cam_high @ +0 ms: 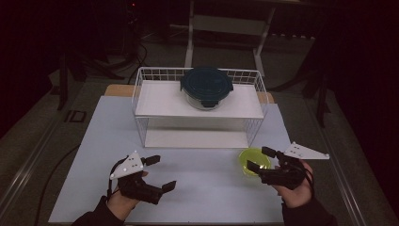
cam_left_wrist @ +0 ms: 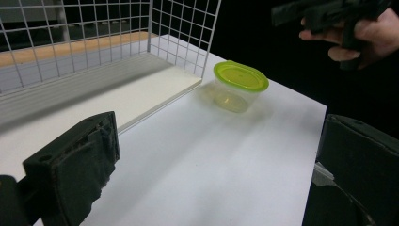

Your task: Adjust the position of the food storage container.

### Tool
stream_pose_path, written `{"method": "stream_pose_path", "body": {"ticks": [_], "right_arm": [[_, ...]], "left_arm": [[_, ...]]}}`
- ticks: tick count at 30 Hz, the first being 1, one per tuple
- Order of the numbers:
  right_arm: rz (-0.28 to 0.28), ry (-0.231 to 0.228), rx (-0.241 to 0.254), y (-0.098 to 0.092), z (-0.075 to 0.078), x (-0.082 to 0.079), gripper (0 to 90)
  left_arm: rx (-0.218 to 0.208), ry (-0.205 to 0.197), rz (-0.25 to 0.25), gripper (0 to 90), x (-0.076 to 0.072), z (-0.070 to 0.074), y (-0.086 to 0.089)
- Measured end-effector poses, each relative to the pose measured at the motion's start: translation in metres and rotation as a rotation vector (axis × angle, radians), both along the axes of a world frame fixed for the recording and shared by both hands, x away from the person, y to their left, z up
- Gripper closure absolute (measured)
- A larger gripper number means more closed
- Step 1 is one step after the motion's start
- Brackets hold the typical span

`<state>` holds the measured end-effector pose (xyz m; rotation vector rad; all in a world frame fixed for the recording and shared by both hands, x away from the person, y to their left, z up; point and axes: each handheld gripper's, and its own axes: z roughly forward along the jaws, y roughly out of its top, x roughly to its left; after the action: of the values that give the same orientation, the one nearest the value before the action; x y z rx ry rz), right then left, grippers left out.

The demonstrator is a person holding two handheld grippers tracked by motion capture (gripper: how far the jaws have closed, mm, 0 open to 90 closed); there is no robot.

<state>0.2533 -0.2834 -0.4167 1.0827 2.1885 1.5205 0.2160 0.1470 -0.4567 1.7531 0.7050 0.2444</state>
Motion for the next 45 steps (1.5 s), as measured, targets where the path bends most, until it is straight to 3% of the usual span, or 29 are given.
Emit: {"method": "stream_pose_path", "body": {"ticks": [1,7,10,21,30,45], "right_arm": [[-0.024,-0.011,-0.033,-0.009,-0.005,-0.002,24.5],[-0.090,0.007,-0.070,-0.030,-0.016,-0.004,39.5],[-0.133,0.020,-0.100,-0.044,-0.025,-0.005,60.2],[-0.227,0.126,-0.149,-0.071,-0.061,0.008,89.5],[-0.242,0.228,-0.181,-0.072,-0.097,0.027,90.0],[-0.227,0.268,-0.193,-0.064,-0.111,0.038,90.0]], "left_arm": [[-0.005,-0.006,-0.002,0.0,0.000,0.000,0.000],[-0.006,-0.010,-0.003,0.0,0.000,-0.001,-0.001],[-0.011,-0.015,0.000,0.0,0.001,-0.002,0.000],[-0.005,-0.011,-0.008,0.0,0.000,-0.003,0.000],[-0.011,-0.015,-0.010,0.0,-0.001,-0.003,0.000],[-0.008,-0.008,-0.010,0.0,-0.001,-0.004,0.000]]}}
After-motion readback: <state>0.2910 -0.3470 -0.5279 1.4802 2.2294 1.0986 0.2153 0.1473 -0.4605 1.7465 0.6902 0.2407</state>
